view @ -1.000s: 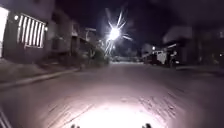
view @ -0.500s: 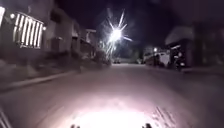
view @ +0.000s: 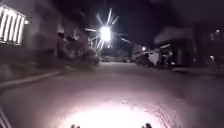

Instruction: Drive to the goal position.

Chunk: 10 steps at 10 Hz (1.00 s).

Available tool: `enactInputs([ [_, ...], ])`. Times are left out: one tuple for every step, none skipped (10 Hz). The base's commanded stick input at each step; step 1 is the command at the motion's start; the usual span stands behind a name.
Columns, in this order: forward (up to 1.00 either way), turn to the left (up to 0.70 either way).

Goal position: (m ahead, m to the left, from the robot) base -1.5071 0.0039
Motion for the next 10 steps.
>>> enactInputs([
  [0.85, 0.0],
  [0.85, 0.0],
  [0.85, 0.0],
  [0.85, 0.0],
  [0.85, 0.0],
  [0.85, -0.08],
  [0.85, -0.31],
  [0.85, -0.07],
  [0.85, 0.0],
  [0.85, 0.0],
])
